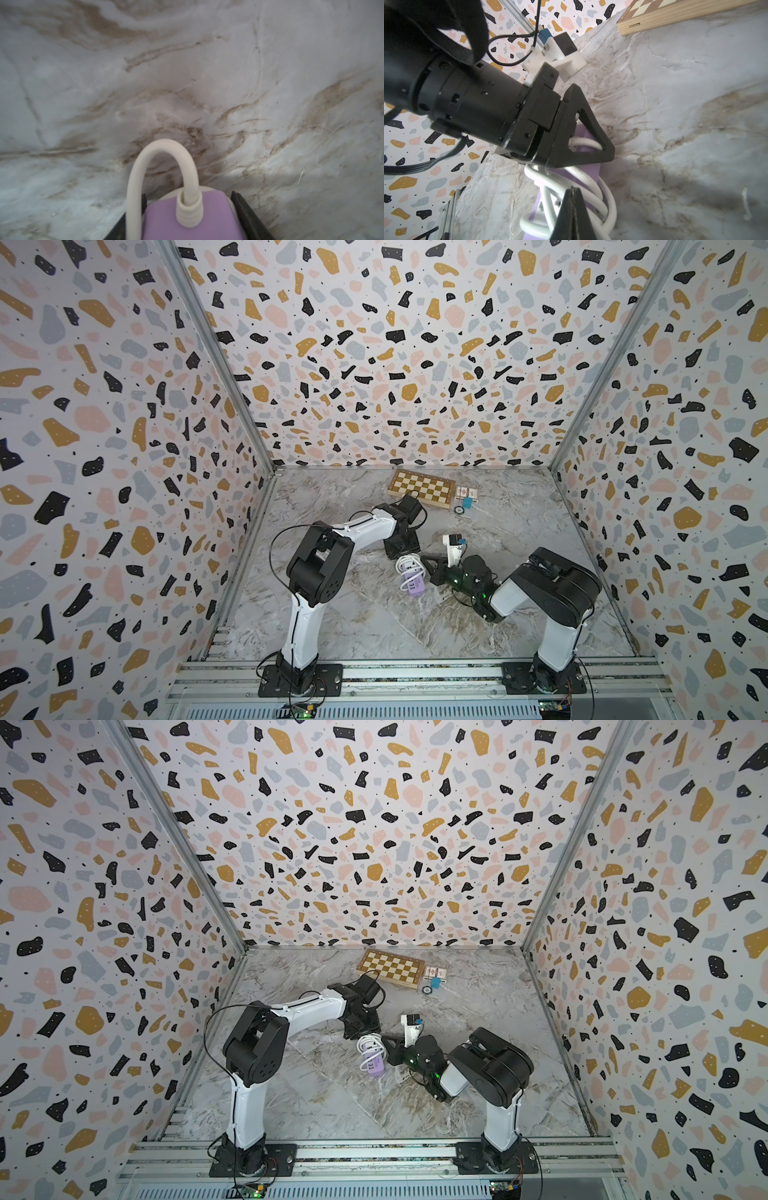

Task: Wrap the cord around the power strip
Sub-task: Place the power strip at the center of the board.

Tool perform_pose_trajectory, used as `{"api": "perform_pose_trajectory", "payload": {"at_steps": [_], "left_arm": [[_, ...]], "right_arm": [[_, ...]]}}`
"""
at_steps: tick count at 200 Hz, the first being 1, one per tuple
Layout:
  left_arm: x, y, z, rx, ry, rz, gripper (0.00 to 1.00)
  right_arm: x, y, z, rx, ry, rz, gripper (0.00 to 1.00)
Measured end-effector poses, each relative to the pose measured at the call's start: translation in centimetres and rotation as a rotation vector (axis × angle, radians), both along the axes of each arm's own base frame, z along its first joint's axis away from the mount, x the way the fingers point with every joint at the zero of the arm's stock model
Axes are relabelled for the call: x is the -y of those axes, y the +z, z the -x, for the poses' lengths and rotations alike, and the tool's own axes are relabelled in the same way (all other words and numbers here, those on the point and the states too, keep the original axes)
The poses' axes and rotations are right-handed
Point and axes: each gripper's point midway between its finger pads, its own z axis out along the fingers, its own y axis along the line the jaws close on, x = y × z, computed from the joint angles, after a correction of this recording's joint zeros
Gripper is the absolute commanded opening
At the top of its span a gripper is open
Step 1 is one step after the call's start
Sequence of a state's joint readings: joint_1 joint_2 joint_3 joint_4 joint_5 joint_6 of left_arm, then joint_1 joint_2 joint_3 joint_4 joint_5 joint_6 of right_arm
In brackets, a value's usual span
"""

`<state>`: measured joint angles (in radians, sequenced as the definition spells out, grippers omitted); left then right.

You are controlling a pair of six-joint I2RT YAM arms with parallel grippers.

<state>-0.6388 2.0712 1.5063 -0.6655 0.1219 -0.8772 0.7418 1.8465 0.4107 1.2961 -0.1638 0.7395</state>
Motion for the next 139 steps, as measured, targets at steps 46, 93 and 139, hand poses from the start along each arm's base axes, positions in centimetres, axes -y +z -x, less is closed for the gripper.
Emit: {"api": "perform_pose_trajectory", "payload": {"at_steps": [46, 93, 139], "left_arm": [[-0.1, 0.0, -0.1, 0.000, 0.007, -0.003, 0.42], [-0.2, 0.1, -0.2, 0.029, -0.016, -0.027, 0.76], [-0.1, 0.2, 0.2, 0.066, -0.076, -0.082, 0.99]], "right_arm": [[-0.1, 0.3, -0.2, -0.004, -0.001, 0.022, 0.00], [0.2, 0.2, -1.0, -0.006, 0.011, 0.109, 0.00], [1.2, -1.5, -1.3, -0.052, 0.008, 0.182, 0.00]]}}
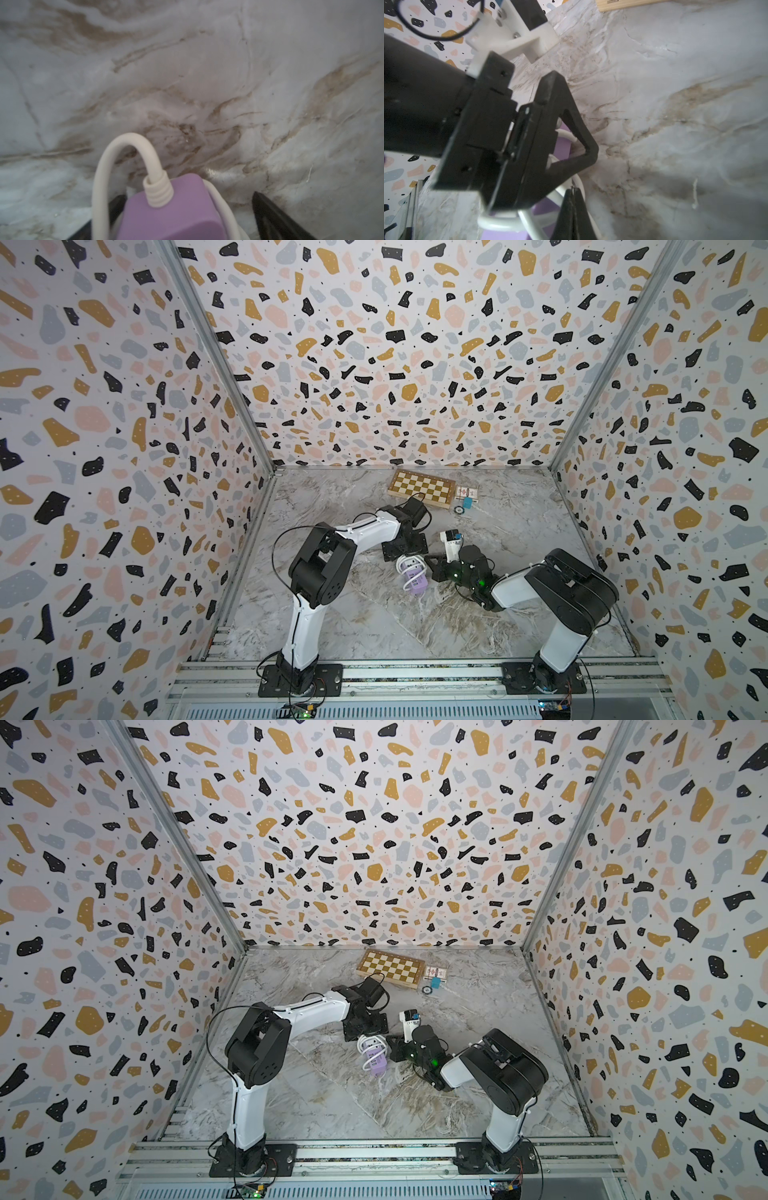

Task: Wrap the cord around the power strip
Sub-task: Place the power strip at the center of the board.

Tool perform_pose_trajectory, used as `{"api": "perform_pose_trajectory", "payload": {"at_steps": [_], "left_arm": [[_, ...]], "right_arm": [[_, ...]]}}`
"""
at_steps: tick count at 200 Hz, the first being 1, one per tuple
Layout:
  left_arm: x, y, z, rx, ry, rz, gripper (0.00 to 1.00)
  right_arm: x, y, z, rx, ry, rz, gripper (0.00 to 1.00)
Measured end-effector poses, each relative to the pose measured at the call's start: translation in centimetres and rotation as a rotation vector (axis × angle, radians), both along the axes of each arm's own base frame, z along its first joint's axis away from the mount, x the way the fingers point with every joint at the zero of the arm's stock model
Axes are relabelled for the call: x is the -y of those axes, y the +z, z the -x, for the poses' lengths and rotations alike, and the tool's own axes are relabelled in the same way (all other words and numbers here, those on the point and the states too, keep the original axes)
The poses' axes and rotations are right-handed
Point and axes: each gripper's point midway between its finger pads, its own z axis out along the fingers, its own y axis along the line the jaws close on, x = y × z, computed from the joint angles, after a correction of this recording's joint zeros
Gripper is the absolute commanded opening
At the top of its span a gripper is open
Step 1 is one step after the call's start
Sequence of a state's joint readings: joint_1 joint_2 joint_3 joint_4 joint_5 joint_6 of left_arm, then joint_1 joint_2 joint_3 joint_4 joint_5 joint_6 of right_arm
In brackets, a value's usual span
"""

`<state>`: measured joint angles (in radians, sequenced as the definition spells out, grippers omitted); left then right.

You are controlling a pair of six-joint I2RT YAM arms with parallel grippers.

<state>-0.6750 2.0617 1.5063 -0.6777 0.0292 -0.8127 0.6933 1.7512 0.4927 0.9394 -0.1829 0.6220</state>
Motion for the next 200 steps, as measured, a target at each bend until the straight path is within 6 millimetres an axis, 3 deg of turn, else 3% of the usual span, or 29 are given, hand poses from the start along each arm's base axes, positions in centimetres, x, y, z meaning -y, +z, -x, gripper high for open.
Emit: {"api": "perform_pose_trajectory", "payload": {"at_steps": [86, 132, 200], "left_arm": [[0.2, 3.6, -0.4, 0.120, -0.067, -0.041, 0.99], [0.4, 3.8, -0.4, 0.133, -0.080, -0.044, 0.99], [0.7, 3.9, -0.4, 0.145, -0.086, -0.043, 1.00]], "right_arm": [[0.3, -0.6, 0.4, -0.032, 0.007, 0.040, 0.02], [0.9, -0.2, 0.5, -0.031, -0.005, 0.082, 0.08], [1.3, 0.6, -1.4, 0.014, -0.011, 0.149, 0.13]]}}
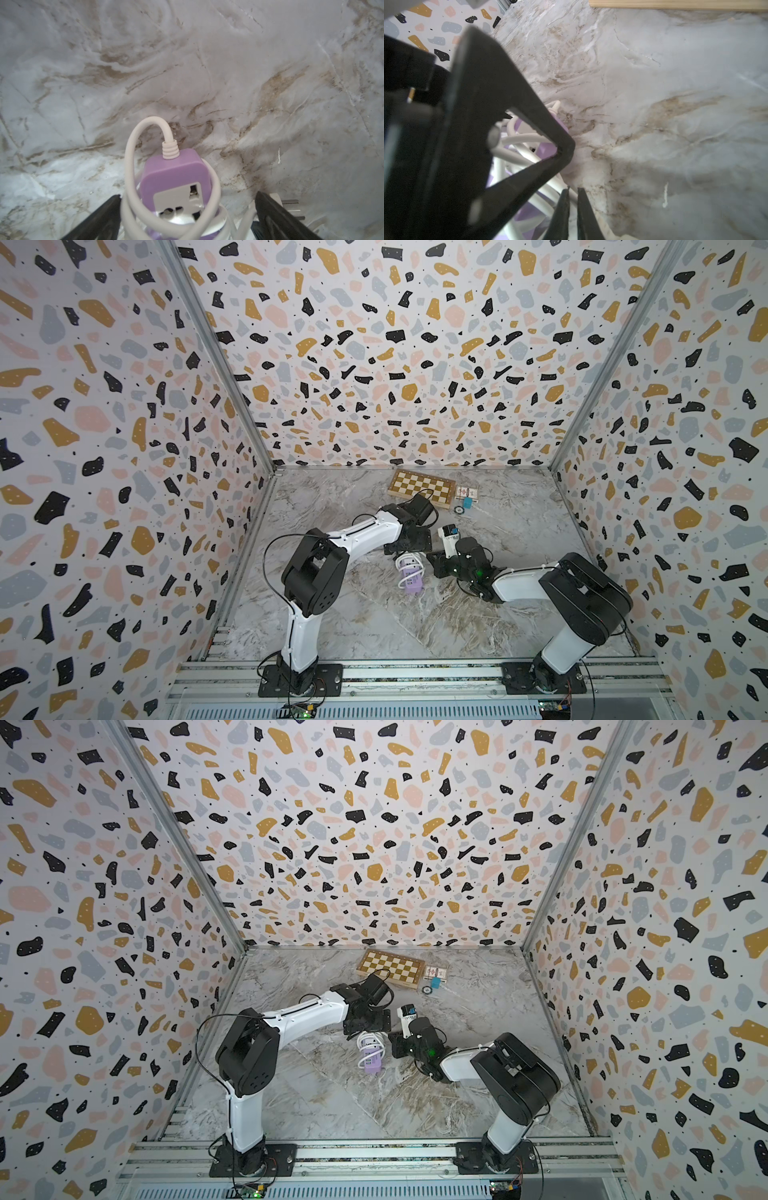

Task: Wrap the cord around the power strip
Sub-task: Place the power strip at the center of the board.

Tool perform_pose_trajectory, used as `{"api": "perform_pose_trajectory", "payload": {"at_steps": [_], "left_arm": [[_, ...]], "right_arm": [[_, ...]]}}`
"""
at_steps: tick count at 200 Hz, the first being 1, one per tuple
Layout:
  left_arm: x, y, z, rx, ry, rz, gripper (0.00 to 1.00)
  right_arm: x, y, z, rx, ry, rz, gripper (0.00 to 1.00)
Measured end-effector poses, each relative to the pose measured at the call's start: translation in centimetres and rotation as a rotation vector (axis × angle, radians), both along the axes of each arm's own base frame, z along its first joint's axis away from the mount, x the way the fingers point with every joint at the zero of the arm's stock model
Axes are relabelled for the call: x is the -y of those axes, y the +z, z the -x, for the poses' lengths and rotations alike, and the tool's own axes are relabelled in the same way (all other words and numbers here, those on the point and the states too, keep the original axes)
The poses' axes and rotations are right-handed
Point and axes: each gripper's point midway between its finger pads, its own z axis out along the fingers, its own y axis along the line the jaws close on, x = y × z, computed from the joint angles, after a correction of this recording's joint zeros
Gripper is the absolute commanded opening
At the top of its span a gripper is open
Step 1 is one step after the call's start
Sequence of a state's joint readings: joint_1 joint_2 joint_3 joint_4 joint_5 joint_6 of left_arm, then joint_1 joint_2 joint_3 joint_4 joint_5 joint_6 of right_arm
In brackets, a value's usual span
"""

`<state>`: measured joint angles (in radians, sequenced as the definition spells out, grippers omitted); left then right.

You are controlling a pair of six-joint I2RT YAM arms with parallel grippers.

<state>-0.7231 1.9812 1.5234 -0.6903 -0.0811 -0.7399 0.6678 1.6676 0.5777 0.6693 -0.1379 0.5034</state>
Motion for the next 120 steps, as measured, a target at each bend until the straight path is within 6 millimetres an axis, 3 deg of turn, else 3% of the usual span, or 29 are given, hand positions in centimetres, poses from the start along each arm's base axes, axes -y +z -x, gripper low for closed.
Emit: {"api": "perform_pose_trajectory", "payload": {"at_steps": [74, 120], "left_arm": [[0.7, 0.3, -0.4, 0.023, -0.006, 0.022, 0.97], [0.8, -0.1, -0.5, 0.032, -0.001, 0.033, 0.94]], "right_arm": [[3.5, -1.5, -1.7, 0.000, -0.041, 0.104, 0.14], [1.8, -2.0, 0.0, 0.011, 0.045, 0.144, 0.14]]}}
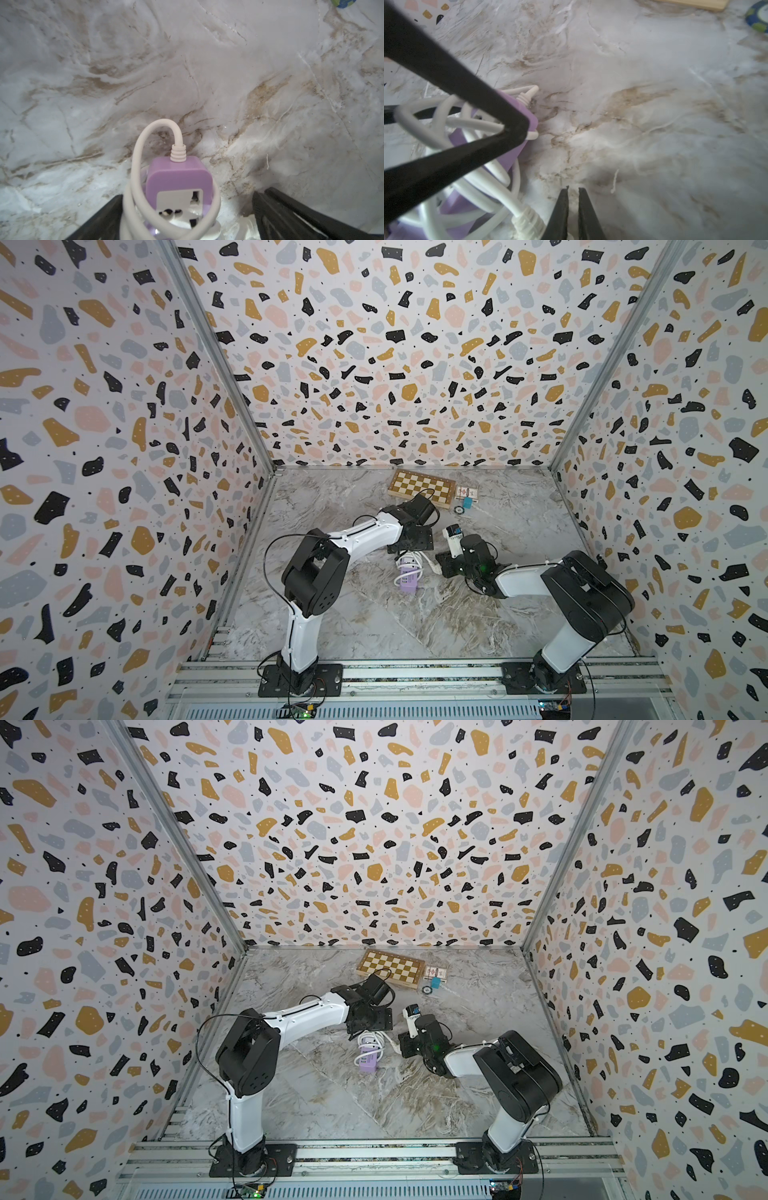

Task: Wrap the cord around the power strip
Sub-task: Place the power strip at the center of the board.

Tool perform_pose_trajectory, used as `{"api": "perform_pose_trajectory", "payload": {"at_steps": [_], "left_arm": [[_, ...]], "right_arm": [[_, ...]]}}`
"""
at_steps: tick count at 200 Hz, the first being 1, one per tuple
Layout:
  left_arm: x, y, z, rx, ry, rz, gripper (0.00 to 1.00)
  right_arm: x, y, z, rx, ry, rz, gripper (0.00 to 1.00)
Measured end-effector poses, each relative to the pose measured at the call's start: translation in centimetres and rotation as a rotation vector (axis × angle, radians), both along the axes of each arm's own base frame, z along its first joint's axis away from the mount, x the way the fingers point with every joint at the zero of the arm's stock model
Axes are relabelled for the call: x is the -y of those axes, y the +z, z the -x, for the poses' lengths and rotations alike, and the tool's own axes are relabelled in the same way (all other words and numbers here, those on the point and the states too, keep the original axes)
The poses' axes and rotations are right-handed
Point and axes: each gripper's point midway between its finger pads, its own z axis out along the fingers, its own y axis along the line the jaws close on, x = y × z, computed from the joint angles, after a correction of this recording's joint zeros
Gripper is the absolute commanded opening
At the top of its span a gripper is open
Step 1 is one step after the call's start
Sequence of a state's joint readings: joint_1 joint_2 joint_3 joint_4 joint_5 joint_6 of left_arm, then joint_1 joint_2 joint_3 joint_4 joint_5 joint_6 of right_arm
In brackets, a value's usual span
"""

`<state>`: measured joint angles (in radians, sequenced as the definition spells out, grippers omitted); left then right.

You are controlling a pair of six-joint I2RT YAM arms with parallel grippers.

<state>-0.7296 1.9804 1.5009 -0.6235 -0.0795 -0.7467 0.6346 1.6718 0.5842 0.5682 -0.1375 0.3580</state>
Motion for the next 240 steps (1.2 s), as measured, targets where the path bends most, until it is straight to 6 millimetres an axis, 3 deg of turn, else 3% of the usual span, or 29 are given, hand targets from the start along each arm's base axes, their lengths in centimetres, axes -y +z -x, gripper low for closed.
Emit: {"api": "perform_pose_trajectory", "payload": {"at_steps": [32, 75, 143, 207, 240], "left_arm": [[-0.2, -0.6, 0.3, -0.009, 0.009, -0.004, 0.94], [-0.4, -0.9, 0.7, -0.015, 0.025, 0.002, 0.93], [0.0, 0.1, 1.7, 0.020, -0.043, -0.007, 0.90], [-0.2, 2.7, 2.5, 0.128, -0.228, -0.072, 0.91], [-0.1, 3.0, 2.6, 0.160, -0.342, -0.104, 0.92]], "right_arm": [[-1.8, -0.3, 2.8, -0.004, 0.059, 0.013, 0.13], [-2.0, -1.7, 5.7, -0.049, 0.057, 0.026, 0.13], [-1.5, -1.8, 6.4, -0.046, 0.016, 0.028, 0.13], [-0.3, -0.6, 6.5, -0.012, -0.014, 0.033, 0.16], [0.0, -0.2, 6.6, 0.005, -0.016, 0.032, 0.24]]}}
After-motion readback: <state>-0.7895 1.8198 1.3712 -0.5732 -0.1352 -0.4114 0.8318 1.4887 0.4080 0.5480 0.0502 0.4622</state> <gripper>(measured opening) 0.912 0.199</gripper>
